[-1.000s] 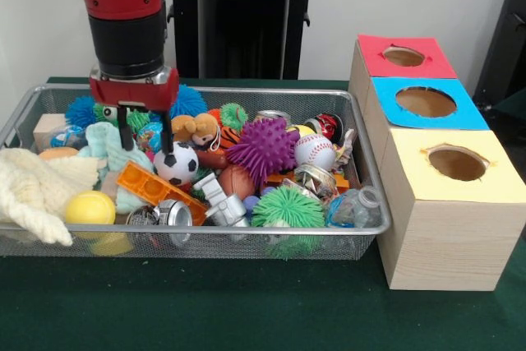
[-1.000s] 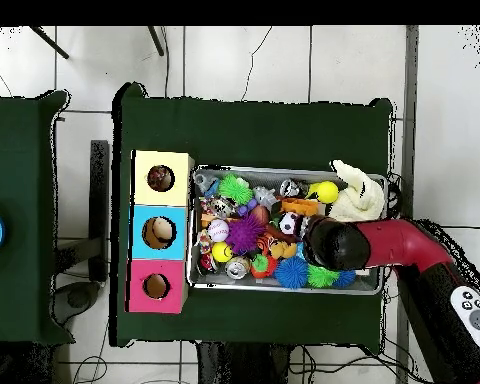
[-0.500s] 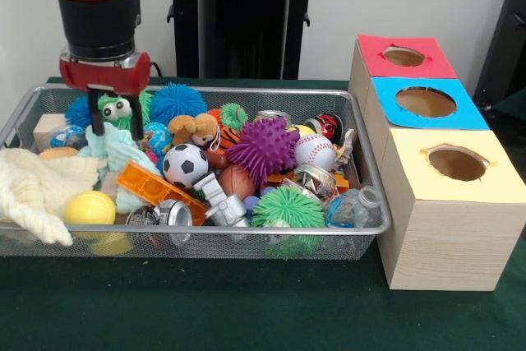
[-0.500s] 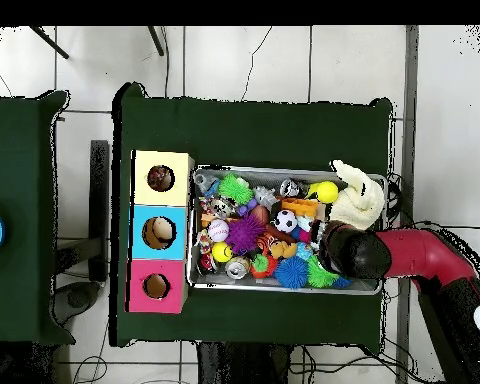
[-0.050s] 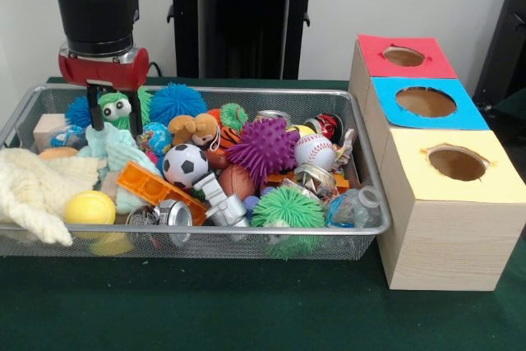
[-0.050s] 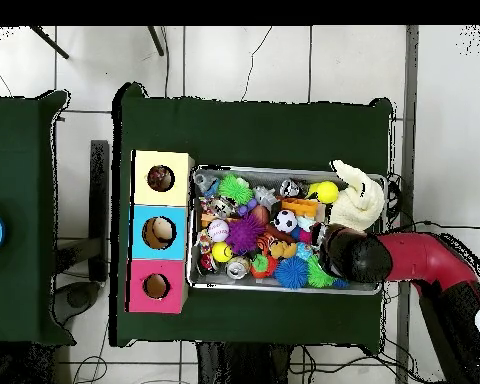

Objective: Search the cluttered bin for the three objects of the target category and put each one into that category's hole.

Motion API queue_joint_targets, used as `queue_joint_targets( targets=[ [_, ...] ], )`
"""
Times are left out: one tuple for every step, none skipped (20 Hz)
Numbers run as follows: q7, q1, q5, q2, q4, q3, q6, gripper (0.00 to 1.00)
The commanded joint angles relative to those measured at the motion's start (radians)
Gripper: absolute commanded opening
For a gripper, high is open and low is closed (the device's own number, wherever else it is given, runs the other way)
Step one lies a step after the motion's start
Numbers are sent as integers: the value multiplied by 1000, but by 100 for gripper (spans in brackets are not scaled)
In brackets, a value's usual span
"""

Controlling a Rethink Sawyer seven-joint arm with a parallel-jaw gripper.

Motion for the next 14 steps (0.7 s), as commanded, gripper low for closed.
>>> queue_joint_targets(
  targets=[
    [-270, 5, -84, 14, 42, 8, 48, 100],
    [-271, 2, -81, 12, 42, 10, 49, 100],
    [-269, 1, -80, 13, 43, 10, 48, 100],
    [-271, 2, -78, 14, 38, 11, 51, 100],
    [-273, 4, -75, 15, 32, 13, 55, 100],
    [-277, 5, -74, 15, 31, 15, 59, 100],
    [-284, 5, -75, 19, 24, 17, 62, 100],
    [-285, 4, -81, 23, 25, 16, 56, 100],
    [-287, 2, -87, 26, 26, 15, 49, 100],
    [-274, 3, -103, 25, 44, 6, 27, 100],
    [-271, 3, -111, 26, 47, 4, 19, 100],
    [-255, 5, -121, 26, 61, -5, 5, 100],
    [-251, 6, -126, 25, 65, -5, 0, 100],
    [-243, 6, -129, 28, 67, -5, -5, 100]
  ],
)
